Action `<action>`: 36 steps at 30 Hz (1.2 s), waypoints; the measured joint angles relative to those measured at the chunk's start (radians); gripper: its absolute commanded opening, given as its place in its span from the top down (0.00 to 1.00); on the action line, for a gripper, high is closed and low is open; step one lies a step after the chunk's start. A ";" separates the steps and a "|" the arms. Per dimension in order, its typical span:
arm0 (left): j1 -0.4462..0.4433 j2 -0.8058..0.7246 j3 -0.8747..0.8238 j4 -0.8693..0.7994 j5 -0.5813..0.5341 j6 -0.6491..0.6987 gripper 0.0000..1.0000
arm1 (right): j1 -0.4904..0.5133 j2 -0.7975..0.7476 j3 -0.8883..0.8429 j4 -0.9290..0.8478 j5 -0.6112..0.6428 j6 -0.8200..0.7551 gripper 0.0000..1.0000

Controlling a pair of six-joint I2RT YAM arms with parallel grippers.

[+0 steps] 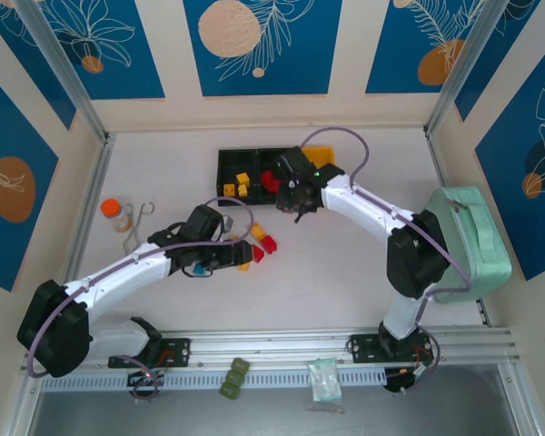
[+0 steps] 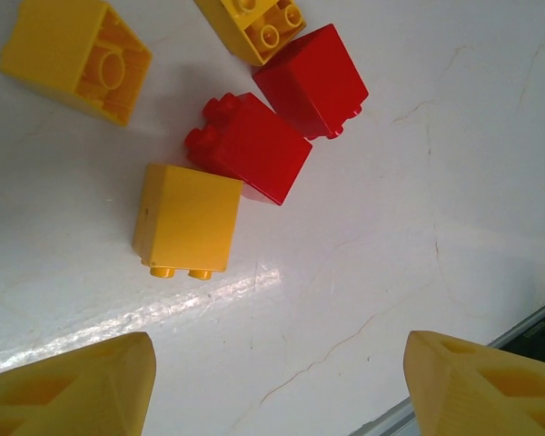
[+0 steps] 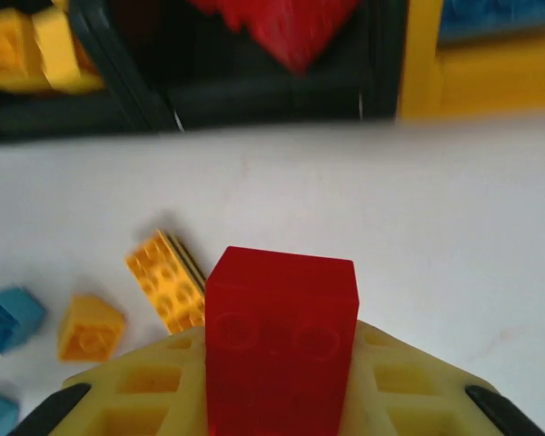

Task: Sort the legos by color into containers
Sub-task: Place the lego in the container.

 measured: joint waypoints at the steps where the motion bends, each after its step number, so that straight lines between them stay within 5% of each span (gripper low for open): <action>1: -0.002 0.000 0.000 0.003 0.000 -0.003 0.28 | -0.014 0.030 0.046 -0.008 -0.004 -0.014 0.74; 20: -0.009 0.000 0.000 -0.003 -0.016 -0.027 0.28 | -0.135 0.643 0.865 -0.253 -0.069 -0.117 0.71; 36: -0.009 0.004 0.000 -0.010 -0.030 -0.027 0.28 | -0.137 0.722 0.976 -0.323 -0.087 -0.121 0.51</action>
